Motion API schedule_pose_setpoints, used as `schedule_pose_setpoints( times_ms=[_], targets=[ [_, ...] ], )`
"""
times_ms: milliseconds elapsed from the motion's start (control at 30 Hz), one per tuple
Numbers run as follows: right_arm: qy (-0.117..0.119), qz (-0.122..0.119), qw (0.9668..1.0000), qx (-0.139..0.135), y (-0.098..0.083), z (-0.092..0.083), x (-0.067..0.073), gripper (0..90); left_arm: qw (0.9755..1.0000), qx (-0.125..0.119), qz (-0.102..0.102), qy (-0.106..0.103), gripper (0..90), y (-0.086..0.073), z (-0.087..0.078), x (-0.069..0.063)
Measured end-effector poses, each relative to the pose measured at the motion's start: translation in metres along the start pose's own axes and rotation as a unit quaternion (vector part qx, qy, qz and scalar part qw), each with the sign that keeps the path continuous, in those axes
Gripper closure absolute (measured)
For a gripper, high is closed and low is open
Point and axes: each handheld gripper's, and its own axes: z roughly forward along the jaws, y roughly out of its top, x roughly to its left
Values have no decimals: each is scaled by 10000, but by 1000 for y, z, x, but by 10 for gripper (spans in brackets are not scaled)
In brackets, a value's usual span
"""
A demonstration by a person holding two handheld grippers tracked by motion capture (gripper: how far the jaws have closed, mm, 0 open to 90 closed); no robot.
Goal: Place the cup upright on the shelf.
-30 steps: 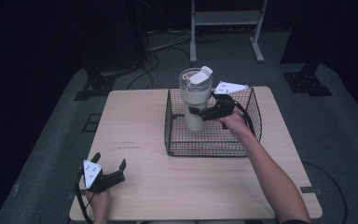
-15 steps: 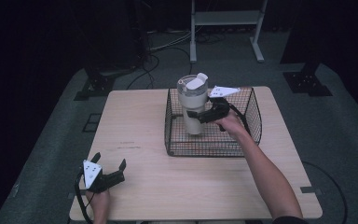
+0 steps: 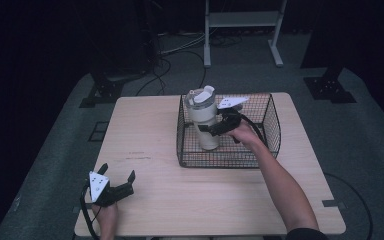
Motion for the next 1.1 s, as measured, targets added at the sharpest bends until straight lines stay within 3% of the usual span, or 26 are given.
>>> schedule_pose_setpoints(
  times_ms=[200, 500, 1100],
  targets=[
    [22, -155, 9999, 46, -2, 0, 4, 87, 10000, 4, -16, -3, 0, 0, 0, 0],
    [47, -119, 9998, 123, -6, -9, 0, 84, 10000, 18, -13, 11, 0, 0, 1, 0],
    [36, -274, 9992, 301, -9, -19, 3, 80, 10000, 2, 10, 24, 0, 0, 0, -2]
  ],
)
